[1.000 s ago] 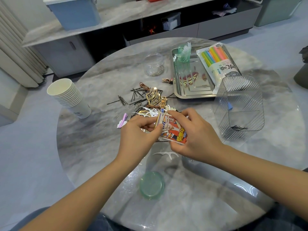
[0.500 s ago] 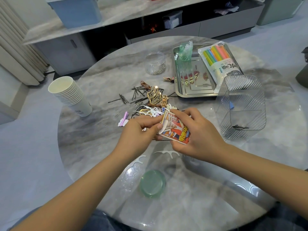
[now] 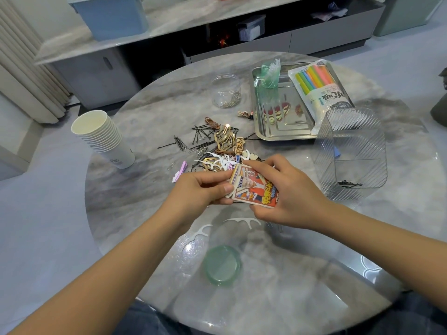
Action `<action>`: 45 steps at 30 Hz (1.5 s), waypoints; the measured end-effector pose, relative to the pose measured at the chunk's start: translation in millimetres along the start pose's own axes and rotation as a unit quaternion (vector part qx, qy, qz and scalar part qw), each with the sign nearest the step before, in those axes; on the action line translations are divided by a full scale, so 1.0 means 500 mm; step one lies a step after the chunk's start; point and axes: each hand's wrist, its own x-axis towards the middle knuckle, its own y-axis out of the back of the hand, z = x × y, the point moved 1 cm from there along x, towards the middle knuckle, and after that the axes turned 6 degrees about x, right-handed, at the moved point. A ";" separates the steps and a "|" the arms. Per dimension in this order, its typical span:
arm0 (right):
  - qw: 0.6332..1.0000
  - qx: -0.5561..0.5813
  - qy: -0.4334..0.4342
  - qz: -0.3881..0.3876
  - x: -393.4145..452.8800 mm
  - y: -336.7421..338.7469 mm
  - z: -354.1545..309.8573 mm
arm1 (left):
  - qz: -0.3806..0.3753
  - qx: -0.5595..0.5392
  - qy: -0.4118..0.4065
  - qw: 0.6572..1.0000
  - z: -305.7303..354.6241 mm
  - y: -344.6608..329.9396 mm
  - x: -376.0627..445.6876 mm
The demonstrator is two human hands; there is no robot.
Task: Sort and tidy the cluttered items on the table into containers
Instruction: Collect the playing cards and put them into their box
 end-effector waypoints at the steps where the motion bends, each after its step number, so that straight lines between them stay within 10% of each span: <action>1: 1.000 0.000 0.002 -0.001 0.000 0.001 0.000 | -0.001 0.002 0.002 1.000 0.000 0.003 0.002; 33: 0.998 -0.060 -0.031 -0.002 -0.018 -0.026 -0.014 | 0.135 0.191 -0.132 0.963 -0.031 -0.023 -0.015; 45: 0.995 0.004 -0.087 0.048 0.010 -0.007 -0.007 | 0.058 0.096 -0.092 0.989 -0.020 -0.033 0.010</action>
